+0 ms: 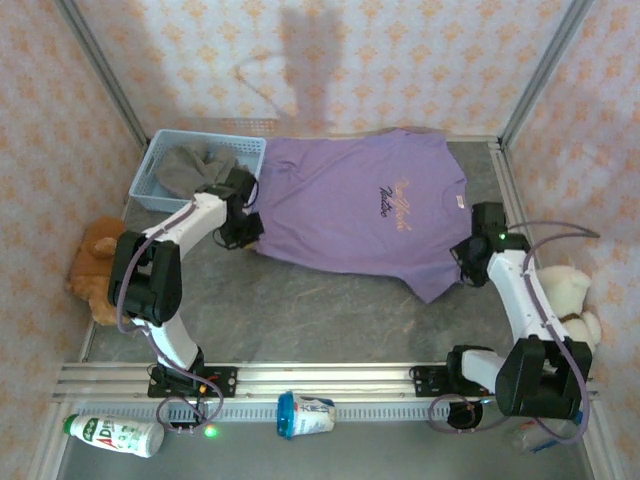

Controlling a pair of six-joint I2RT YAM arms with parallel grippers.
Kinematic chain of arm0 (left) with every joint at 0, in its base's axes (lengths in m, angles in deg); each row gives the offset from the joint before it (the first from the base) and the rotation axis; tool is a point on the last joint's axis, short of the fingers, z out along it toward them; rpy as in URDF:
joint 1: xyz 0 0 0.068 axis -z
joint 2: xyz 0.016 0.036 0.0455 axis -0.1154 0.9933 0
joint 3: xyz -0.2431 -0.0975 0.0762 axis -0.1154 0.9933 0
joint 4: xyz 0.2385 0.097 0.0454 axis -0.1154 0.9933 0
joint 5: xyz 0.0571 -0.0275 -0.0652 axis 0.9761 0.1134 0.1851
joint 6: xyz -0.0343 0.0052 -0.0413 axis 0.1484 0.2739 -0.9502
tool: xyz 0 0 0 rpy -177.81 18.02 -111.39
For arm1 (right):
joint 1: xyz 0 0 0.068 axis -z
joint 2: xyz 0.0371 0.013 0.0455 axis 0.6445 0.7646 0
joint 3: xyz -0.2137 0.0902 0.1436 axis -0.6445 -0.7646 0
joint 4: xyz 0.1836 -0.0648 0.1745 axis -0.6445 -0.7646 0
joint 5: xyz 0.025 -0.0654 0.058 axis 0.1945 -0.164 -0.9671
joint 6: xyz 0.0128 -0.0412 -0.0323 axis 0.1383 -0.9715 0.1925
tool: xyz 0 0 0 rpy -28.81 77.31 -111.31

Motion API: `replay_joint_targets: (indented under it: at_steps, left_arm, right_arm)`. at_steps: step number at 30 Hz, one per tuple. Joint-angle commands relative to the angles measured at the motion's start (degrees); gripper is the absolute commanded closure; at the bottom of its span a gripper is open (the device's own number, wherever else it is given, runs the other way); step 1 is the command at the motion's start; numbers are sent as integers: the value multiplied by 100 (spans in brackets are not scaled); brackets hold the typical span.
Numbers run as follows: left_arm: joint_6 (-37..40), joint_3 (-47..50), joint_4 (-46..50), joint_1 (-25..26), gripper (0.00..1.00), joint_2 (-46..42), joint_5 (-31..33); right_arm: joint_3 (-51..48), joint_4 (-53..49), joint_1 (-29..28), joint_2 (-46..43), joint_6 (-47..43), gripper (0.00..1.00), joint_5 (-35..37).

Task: Fold and stack the mixed laundry pile

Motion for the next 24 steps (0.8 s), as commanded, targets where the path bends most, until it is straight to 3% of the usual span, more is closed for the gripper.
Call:
replay_joint_targets:
  at_steps: [1, 8, 14, 17, 19, 21, 23, 24]
  left_arm:
    - [-264, -815, 255, -13, 100, 381, 441]
    - [-573, -2293, 427, -107, 100, 1639, 999]
    - [-891, -2983, 607, -139, 100, 2318, 1188]
    - [-977, -3156, 777, -142, 99, 2480, 1378]
    - [-992, -3278, 899, -143, 88, 2546, 1462]
    - [-1015, -3351, 992, -142, 55, 2556, 1539]
    - [-1035, -3360, 1022, -138, 42, 2498, 1569]
    - [-1031, -3333, 1005, -129, 41, 2439, 1558]
  right_arm:
    - [620, 241, 25, 594, 15, 100, 20]
    - [2363, 558, 21, 2362, -151, 100, -13]
    - [3943, 588, 20, 3997, -388, 98, -305]
    - [4599, 703, 11, 4666, -569, 59, -856]
    - [4781, 820, -12, 4783, -735, 57, -972]
    - [4791, 890, -16, 4711, -881, 45, -917]
    - [4804, 632, -11, 4600, -1043, 41, -700]
    - [4791, 476, -17, 4550, -1128, 41, -642]
